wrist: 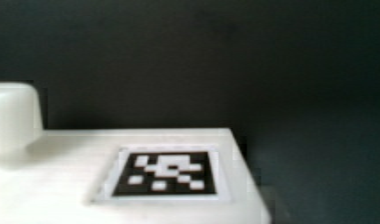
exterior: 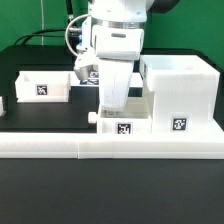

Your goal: Assemble drawer

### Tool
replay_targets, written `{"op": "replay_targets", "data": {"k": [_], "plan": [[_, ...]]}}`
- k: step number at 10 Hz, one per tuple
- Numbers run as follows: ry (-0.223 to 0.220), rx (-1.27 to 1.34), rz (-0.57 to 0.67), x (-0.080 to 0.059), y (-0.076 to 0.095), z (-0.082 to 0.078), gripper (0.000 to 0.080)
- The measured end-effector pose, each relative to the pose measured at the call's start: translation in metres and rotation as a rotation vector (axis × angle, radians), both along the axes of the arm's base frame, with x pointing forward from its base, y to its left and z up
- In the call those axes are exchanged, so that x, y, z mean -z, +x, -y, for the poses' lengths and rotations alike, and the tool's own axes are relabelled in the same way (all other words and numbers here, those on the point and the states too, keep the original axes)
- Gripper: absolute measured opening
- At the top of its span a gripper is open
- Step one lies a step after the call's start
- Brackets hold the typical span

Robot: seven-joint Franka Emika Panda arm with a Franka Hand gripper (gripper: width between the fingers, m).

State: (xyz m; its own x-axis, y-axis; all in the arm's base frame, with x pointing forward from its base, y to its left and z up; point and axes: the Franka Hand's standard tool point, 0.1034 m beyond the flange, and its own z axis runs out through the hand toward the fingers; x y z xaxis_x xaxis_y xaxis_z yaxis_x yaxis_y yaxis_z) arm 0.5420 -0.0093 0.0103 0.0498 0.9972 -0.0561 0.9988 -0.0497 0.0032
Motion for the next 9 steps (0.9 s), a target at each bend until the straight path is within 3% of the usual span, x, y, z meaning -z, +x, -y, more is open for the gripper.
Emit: {"op": "replay_targets", "data": {"k": [9], "plan": [[-0.011,-0.019,0.020,-0.0001,0.0017,0.0028,0.0042]]}}
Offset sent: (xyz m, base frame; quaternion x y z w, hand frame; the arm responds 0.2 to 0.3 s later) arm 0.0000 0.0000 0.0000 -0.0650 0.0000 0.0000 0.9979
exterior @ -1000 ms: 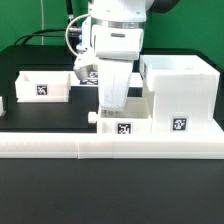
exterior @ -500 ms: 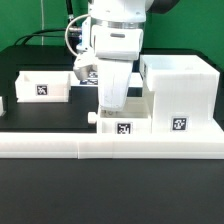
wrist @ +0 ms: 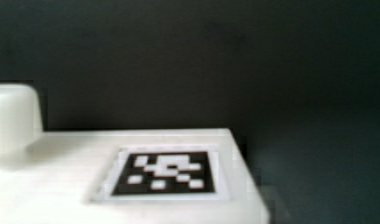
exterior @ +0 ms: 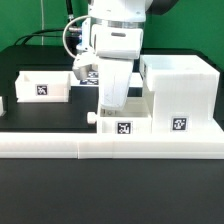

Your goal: Assemble drawer

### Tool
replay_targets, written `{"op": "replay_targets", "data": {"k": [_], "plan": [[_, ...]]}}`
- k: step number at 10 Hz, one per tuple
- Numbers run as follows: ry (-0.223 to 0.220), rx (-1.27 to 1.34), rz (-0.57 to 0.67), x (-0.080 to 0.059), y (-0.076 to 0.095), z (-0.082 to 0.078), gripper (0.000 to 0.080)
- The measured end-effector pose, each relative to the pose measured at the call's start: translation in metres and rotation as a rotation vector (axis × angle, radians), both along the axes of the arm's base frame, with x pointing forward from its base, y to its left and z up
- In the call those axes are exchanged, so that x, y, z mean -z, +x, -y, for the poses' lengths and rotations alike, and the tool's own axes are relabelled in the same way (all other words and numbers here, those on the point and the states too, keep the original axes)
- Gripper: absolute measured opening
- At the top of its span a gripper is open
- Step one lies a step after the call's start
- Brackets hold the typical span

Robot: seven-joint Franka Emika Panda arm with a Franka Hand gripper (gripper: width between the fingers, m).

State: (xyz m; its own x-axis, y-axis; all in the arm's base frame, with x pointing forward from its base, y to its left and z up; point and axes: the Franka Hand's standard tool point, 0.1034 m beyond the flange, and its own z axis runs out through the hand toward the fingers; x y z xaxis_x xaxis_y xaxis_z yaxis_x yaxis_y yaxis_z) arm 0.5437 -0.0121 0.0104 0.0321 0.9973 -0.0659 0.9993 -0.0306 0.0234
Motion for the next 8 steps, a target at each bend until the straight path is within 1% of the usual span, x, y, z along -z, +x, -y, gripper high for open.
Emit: {"op": "replay_targets", "data": {"k": [2,6,8], "plan": [[-0.002,-0.011,-0.001,0.0001,0.0000,0.0000,0.0042],[-0.029,-0.020,-0.019,-0.0019,-0.0005,0.0000,0.0042],[-0.028,-0.018,-0.019,-0.0014,-0.0008,0.0009,0.0042]]}}
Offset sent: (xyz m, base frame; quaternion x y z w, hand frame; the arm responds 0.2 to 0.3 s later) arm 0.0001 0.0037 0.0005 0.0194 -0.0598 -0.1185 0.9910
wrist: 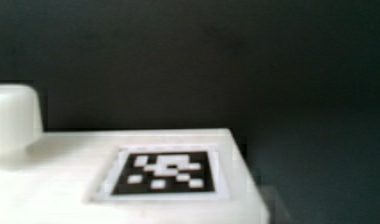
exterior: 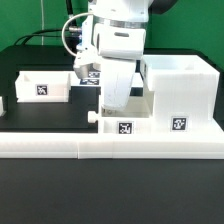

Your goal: Assemble drawer

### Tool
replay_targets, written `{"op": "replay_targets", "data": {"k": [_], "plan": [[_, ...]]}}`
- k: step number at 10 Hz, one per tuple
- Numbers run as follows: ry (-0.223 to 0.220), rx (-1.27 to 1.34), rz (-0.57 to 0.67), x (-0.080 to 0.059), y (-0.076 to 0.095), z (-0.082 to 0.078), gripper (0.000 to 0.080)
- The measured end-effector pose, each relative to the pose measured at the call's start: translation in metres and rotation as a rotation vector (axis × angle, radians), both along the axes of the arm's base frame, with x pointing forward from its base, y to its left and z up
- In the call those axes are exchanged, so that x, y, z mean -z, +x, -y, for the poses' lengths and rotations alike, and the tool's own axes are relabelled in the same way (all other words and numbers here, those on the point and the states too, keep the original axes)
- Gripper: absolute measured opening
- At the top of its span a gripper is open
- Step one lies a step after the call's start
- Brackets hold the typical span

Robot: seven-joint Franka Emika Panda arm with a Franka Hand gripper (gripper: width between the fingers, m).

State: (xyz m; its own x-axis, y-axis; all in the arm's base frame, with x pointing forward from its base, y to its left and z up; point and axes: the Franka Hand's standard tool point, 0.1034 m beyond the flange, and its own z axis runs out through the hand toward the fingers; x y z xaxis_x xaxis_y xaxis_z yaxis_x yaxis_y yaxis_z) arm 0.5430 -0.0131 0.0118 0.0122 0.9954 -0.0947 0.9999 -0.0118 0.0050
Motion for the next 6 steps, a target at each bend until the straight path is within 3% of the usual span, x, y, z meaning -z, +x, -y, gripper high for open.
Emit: {"op": "replay_targets", "data": {"k": [6], "plan": [[0.003,0.014,0.011,0.0020,0.0026,-0.0068,0.0042]]}}
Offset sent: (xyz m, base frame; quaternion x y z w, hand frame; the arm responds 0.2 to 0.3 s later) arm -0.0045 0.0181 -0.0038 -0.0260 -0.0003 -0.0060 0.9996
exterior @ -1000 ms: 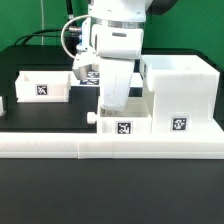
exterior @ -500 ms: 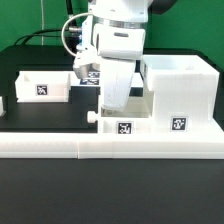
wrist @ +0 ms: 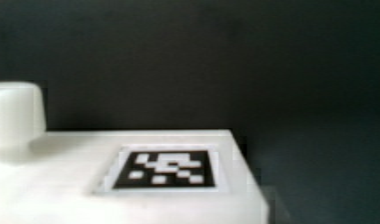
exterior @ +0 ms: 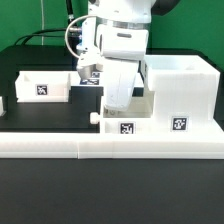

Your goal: Assemble drawer

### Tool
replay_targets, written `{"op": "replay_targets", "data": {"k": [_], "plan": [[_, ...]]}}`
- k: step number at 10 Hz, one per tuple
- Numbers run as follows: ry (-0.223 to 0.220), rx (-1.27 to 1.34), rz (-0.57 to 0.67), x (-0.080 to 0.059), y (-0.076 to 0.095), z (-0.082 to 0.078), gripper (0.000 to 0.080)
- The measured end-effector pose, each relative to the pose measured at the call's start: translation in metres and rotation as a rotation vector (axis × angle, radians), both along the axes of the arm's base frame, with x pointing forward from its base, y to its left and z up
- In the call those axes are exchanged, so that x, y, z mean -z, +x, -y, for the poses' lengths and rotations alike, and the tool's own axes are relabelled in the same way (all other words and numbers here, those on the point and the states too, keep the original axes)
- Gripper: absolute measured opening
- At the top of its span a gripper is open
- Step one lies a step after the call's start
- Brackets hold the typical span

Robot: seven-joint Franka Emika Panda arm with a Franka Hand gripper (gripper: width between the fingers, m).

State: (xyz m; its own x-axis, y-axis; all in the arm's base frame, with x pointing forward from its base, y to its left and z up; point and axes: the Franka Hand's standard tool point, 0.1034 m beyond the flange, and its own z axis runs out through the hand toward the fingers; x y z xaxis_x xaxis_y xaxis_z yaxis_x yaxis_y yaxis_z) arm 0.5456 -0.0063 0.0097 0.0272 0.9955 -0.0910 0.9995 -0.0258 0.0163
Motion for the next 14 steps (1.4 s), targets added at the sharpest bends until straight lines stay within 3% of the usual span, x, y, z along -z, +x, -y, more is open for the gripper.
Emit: {"op": "replay_targets", "data": {"k": [6,8,9,10,11,14], "plan": [[-0.004,0.004,-0.007,0.000,0.002,0.002,0.0050],[-0.012,0.007,-0.020,-0.011,0.006,0.004,0.0402],[-0.016,0.010,-0.024,-0.017,0.008,0.005,0.0538],[-0.020,0.013,-0.026,-0.027,0.010,0.007,0.0538],[-0.024,0.018,-0.027,-0.035,0.012,0.009,0.0630],[-0.031,0.007,-0.022,-0.047,0.013,0.039,0.0649]]}}
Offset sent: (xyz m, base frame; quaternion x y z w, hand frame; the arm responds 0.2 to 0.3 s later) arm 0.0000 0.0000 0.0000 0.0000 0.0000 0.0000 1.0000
